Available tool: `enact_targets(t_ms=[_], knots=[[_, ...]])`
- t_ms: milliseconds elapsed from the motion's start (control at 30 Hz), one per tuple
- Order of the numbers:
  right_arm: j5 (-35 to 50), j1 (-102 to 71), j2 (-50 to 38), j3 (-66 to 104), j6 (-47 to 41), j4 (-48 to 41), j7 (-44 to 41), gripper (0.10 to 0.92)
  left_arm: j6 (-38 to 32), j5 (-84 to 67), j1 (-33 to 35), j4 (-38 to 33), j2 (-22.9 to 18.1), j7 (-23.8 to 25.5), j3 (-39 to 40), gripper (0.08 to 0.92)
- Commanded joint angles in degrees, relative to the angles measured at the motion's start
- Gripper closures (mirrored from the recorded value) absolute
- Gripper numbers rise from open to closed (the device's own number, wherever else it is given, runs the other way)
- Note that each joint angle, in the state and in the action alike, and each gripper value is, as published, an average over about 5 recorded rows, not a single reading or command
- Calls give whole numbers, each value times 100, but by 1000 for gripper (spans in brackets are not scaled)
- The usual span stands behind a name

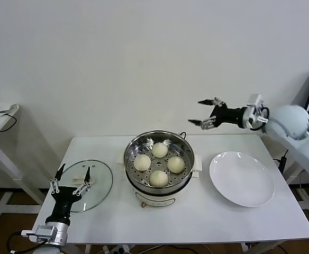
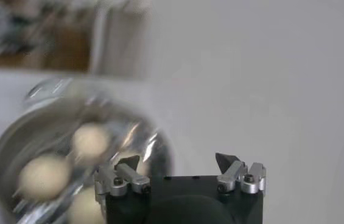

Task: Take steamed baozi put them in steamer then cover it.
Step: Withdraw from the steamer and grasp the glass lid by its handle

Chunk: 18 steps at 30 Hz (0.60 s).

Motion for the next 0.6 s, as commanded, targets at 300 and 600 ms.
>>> enact_targets(t_ms=[300,600], knots=[[-1694,-6692,2987,5370,2482,1474,2585,203,-647,363,-65,206,61,-71,26,177],[-2255,-7341,4085,5152,3228,1530,2660,203,-953,1521,-65,446,64,-351,39,177]])
